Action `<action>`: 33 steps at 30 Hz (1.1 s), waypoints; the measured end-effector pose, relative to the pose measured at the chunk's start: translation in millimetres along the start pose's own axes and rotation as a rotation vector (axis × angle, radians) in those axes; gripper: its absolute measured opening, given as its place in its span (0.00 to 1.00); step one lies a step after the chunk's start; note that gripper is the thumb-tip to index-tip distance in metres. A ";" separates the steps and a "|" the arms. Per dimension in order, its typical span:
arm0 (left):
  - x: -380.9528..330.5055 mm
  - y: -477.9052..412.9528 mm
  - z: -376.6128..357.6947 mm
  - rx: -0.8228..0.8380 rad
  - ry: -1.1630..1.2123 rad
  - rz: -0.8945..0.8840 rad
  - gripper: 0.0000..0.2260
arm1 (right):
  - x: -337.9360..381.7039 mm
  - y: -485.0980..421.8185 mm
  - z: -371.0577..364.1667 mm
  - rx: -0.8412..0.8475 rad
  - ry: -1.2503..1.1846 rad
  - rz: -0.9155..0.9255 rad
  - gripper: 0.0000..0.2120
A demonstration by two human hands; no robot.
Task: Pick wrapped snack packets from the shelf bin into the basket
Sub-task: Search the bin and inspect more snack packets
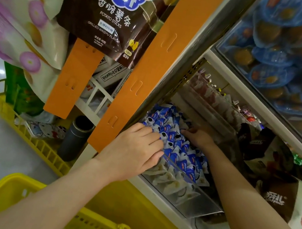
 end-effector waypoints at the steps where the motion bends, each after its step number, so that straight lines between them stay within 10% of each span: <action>1: -0.3 -0.1 0.4 0.001 0.002 0.000 0.13 | -0.3 -0.5 -0.7 0.009 0.018 -0.020 0.17; 9: -0.7 -0.6 1.1 0.066 -0.005 0.056 0.15 | 2.1 5.2 8.6 -0.045 -0.061 -0.085 0.11; 20: -10.2 11.7 9.3 0.099 0.151 0.400 0.16 | 31.5 110.5 115.0 -0.609 -0.726 0.167 0.05; 25: -17.0 37.8 21.7 -0.001 0.599 0.756 0.10 | 56.2 208.2 113.0 -0.509 -0.911 0.481 0.04; 30: -20.2 86.3 9.8 0.057 0.964 1.133 0.26 | 47.7 245.2 43.3 -0.194 -1.005 0.343 0.05; 33: -23.7 97.7 16.2 0.043 0.867 1.142 0.05 | 39.5 253.9 2.0 -0.023 -1.105 0.184 0.06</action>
Point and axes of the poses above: each hand's wrist, its own y-axis away from the middle knuckle, its own z-axis out of the back of the hand, x = y × z, the point moved 9 cm from there along -y, towards the middle knuckle, and after that the axes turned 12 degrees about -x, right-handed, at the moved point
